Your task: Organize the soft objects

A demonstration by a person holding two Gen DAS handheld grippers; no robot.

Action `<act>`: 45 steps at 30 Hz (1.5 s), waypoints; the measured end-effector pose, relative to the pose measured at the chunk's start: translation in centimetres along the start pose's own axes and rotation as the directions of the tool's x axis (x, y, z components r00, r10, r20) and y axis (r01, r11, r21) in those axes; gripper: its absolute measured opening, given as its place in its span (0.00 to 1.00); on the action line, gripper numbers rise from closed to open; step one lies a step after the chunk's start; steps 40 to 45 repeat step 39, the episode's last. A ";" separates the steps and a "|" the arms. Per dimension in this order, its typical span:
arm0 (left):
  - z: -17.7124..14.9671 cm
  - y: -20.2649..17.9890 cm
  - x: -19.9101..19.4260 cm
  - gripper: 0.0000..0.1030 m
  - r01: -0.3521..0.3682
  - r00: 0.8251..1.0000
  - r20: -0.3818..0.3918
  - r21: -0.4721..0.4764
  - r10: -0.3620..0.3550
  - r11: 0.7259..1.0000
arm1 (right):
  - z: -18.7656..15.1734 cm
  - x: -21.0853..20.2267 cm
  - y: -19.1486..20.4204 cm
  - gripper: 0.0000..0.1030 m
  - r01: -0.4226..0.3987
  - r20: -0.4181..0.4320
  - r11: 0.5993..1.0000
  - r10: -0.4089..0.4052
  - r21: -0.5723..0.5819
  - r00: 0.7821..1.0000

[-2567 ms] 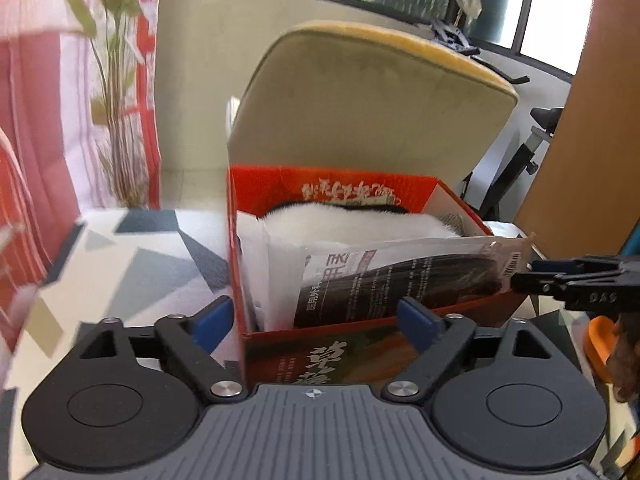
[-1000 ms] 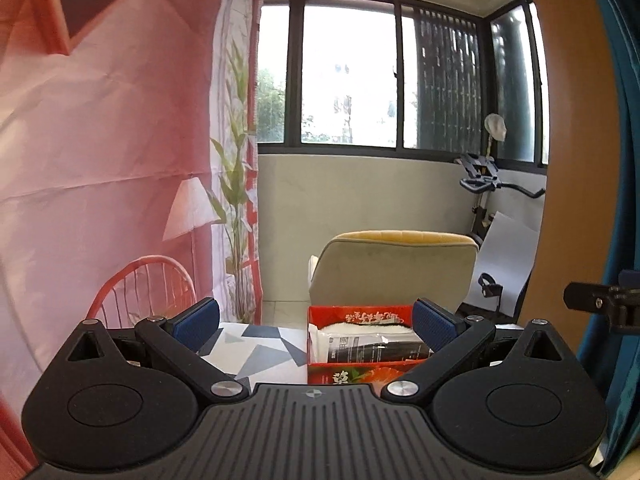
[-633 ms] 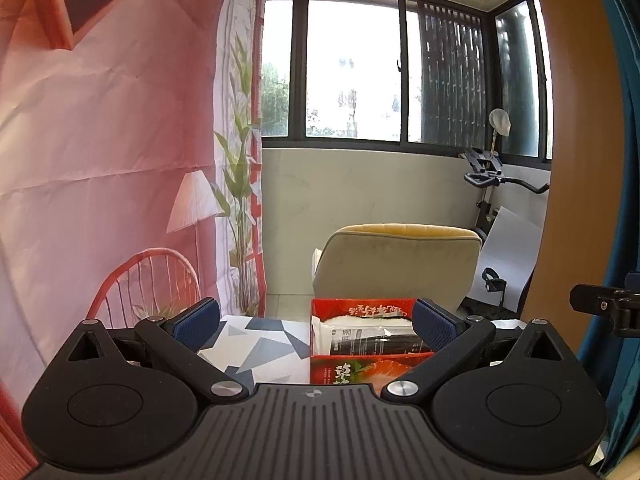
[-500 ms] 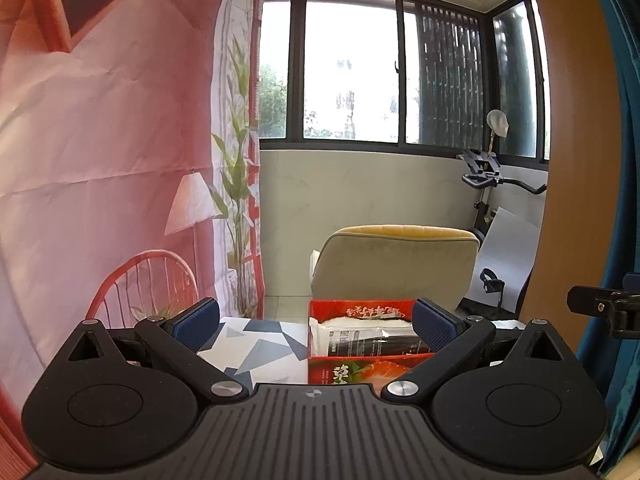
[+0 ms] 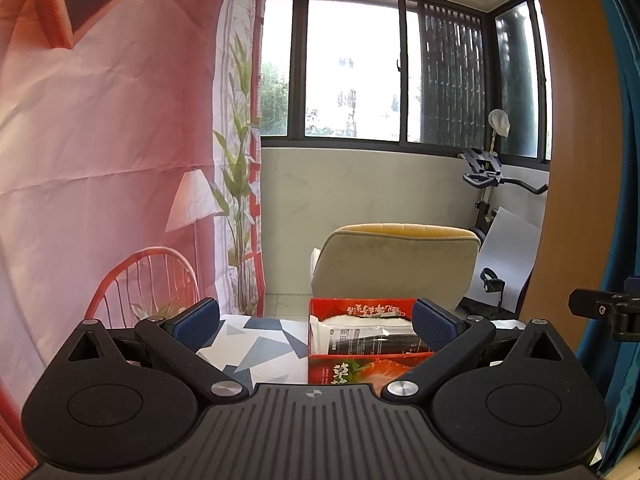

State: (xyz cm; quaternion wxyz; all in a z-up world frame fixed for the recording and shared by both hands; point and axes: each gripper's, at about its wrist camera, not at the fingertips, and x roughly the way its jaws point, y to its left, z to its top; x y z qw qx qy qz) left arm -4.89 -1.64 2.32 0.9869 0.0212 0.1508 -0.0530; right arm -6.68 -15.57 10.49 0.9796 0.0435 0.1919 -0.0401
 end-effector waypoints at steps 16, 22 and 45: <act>0.2 -0.2 -0.2 1.00 -0.008 1.000 -0.004 -0.004 0.008 1.000 | -0.2 0.3 0.1 1.00 0.018 -0.012 1.000 -0.019 -0.006 1.000; 0.2 -0.3 -0.2 1.00 -0.012 1.000 -0.005 -0.006 0.012 1.000 | -0.2 0.5 0.3 1.00 0.031 -0.016 0.999 -0.031 -0.008 0.999; 0.2 -0.6 -0.2 1.00 -0.022 1.000 -0.006 -0.012 0.022 1.000 | -0.7 0.8 0.3 1.00 0.045 -0.032 0.999 -0.045 -0.011 0.998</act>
